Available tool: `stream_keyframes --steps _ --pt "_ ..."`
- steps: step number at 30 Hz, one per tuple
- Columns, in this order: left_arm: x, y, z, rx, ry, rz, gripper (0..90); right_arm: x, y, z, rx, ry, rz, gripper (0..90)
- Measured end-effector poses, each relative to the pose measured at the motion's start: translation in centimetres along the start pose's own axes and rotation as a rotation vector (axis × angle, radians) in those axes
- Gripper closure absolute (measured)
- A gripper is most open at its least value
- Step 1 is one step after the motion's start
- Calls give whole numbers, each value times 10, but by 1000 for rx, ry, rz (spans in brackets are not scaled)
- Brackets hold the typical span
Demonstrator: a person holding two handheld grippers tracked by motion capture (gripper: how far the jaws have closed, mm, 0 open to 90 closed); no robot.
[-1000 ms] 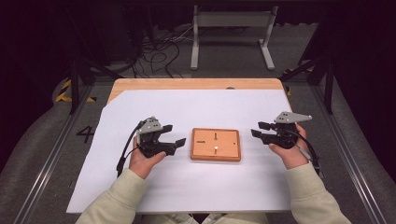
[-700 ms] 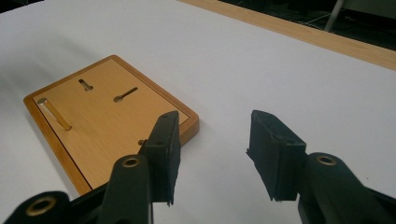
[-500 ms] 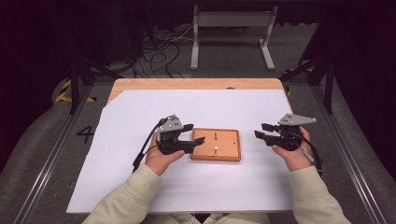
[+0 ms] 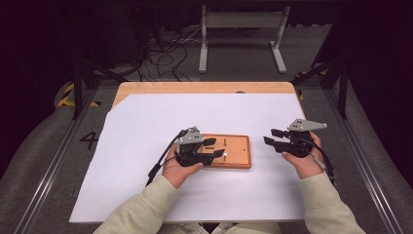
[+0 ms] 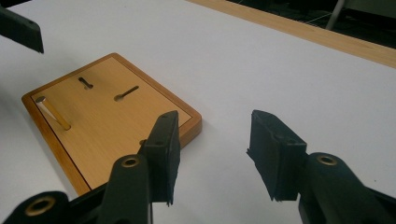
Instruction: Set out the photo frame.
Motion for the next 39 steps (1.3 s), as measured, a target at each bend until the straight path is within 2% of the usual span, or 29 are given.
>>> stream_keyframes --steps 2,9,13,16,19,24,25,27,30,31,34,35,36,39 --pt "1 3 -6 17 24 2 483 0 0 0 0 -3 -3 535" --pt "3 9 -20 34 64 3 496 2 2 -1 3 -9 -7 531" --pt "5 14 -28 43 69 -1 547 3 3 -1 4 -15 -5 528" --pt "5 16 -34 74 56 -10 604 3 4 -1 5 -19 -6 527" --pt "6 18 -37 86 66 -3 636 3 5 -1 5 -18 -10 527" --pt "5 21 -44 83 87 -7 645 3 6 0 7 -19 -12 523" --pt "5 22 -46 85 100 3 636 3 6 0 7 -20 -14 522" --pt "4 22 -47 92 99 -4 640 3 7 -1 7 -20 -15 522" --pt "5 22 -46 95 101 -9 725 3 6 -1 8 -23 -12 522" --pt "4 22 -46 104 98 -14 761 3 6 -2 9 -23 -10 522" --pt "2 21 -45 116 63 -82 821 4 7 -2 11 -27 -12 522" --pt "2 21 -45 116 63 -82 832 4 7 -2 12 -27 -12 522" --pt "0 21 -45 120 46 -117 835 4 7 -2 12 -27 -11 522" --pt "0 22 -45 119 46 -125 837 5 7 -3 13 -28 -10 522"
Point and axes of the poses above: each handheld gripper's, and its own axes: z roughly backward along the jaws, y roughly out of its underside, x roughly to its left, the point moved 1 cm from there along -z, roughly forward along the jaws
